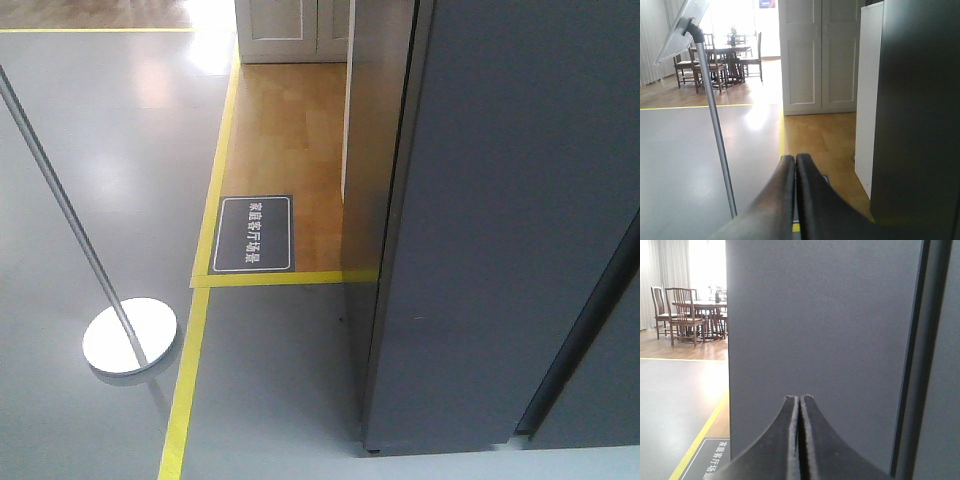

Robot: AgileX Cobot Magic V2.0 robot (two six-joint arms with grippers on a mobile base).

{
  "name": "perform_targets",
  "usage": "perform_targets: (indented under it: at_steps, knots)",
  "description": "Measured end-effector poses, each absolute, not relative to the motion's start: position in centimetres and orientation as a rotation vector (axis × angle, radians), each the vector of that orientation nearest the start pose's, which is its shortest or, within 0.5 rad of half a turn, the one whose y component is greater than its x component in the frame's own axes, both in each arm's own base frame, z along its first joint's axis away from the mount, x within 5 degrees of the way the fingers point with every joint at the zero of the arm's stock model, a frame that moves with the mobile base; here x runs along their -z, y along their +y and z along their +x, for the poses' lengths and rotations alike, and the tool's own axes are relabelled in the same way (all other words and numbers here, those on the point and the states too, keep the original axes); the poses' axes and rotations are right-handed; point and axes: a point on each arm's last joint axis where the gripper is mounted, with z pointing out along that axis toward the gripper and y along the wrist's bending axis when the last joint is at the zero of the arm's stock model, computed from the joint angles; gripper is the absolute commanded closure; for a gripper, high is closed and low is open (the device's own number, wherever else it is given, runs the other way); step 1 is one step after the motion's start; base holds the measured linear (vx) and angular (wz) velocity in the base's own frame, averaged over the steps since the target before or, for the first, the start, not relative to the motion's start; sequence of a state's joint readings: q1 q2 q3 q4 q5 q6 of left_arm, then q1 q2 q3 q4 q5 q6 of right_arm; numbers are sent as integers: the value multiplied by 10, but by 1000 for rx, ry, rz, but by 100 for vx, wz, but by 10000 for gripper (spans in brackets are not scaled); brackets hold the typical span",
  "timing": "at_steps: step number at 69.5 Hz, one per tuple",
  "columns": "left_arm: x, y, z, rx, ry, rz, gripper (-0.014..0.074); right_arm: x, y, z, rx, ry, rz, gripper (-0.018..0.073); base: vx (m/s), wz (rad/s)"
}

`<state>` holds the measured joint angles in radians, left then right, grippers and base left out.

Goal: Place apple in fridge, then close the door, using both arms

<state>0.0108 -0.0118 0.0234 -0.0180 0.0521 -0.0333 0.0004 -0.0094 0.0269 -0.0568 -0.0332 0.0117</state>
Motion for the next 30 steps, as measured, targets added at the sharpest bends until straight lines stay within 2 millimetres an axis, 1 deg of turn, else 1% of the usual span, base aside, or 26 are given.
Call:
perform_targets:
  at_steps: [30]
  knots:
    - [-201,1,57,33,1547,-47,603,-208,0,56,35,1467,-35,562,0,0]
